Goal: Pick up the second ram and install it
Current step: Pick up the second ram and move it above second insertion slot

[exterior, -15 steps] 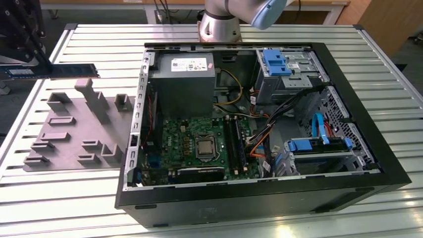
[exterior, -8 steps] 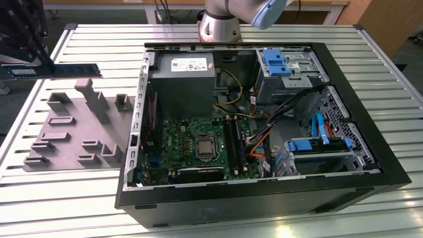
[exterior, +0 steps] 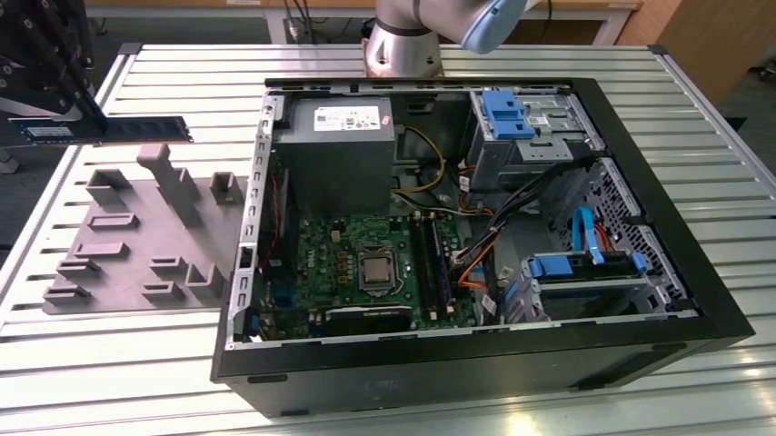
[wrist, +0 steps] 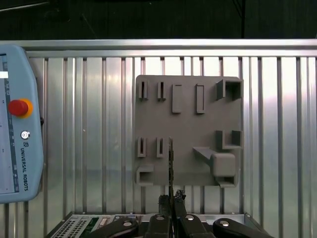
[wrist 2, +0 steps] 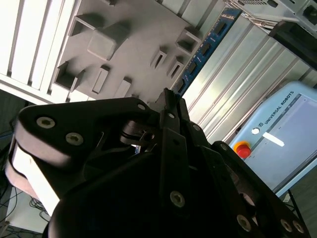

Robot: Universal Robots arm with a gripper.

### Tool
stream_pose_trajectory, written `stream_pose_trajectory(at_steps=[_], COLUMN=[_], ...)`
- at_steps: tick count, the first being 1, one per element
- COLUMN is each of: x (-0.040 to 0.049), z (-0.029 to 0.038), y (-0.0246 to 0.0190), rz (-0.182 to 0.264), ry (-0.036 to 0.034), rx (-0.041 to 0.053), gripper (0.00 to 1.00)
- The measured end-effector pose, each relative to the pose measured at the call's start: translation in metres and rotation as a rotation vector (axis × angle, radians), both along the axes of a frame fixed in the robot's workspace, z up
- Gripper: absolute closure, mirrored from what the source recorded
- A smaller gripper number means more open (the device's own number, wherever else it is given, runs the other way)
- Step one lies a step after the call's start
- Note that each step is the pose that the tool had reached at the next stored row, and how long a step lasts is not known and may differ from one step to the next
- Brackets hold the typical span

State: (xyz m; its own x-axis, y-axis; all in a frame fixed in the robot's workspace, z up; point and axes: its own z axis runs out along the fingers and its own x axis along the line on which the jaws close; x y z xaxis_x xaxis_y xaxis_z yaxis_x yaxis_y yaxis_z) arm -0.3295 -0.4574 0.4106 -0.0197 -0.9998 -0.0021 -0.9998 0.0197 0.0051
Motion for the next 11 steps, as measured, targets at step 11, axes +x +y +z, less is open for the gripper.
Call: stream_pose_trajectory(at_steps=[11], x=[0.0046], z=[0.0000], y=[0.0000], rz=[0.000], ry=[0.0000], rx=[0.0000], gripper=[0.86])
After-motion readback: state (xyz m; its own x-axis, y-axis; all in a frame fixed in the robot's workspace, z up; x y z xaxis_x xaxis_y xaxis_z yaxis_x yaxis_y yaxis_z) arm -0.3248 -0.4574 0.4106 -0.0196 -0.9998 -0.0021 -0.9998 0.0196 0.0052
